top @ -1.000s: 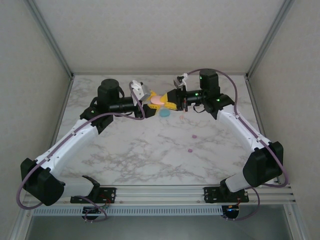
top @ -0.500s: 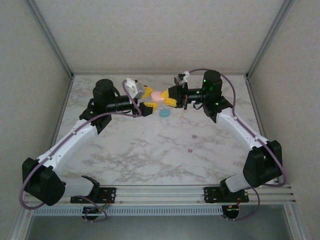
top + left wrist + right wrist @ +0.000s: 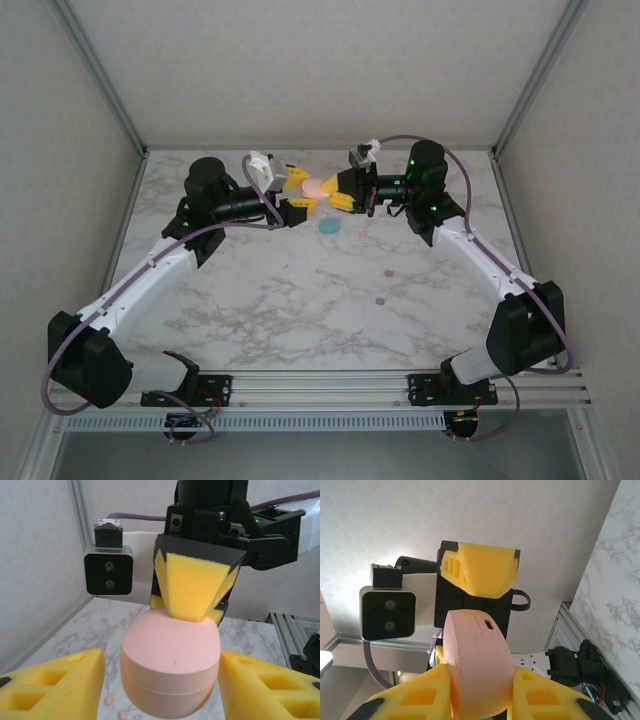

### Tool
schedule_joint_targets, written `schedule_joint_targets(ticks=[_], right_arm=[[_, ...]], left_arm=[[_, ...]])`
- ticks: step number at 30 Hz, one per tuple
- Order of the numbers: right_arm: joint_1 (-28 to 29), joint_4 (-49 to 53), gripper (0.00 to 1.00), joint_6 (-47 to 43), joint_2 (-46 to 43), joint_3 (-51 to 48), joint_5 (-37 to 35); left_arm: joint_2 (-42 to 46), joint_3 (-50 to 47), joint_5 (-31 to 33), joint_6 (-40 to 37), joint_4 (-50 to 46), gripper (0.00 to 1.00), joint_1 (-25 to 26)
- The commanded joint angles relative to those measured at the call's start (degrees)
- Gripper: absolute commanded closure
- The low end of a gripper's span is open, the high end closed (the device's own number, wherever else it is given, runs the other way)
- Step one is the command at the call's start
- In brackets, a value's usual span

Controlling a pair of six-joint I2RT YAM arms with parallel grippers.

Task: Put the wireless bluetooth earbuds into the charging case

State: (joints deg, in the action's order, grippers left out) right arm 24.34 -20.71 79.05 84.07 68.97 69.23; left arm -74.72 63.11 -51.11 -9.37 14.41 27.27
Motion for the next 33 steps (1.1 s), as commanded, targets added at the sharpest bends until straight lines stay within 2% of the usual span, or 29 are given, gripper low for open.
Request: schedule_joint_targets(ticks=[1,20,33], right_arm=[[-0.3,-0.81,0.83,-0.83,-2.42,-0.17,1.19],[0.67,-1.44,0.82,-0.67,-1.81,0.29,0.7],[1.15,-3.11,0.82,0.23,-1.69,0.27,0.31]], left_arm=[[0.18,-0.62,0.65,1.73,2.47,0.4,-0.02],[0.02,-1.5,0.25,3.98,5.36,0.39,0.86],[-0.96,-0.53,-1.12,2.6,2.61,0.42,1.25]])
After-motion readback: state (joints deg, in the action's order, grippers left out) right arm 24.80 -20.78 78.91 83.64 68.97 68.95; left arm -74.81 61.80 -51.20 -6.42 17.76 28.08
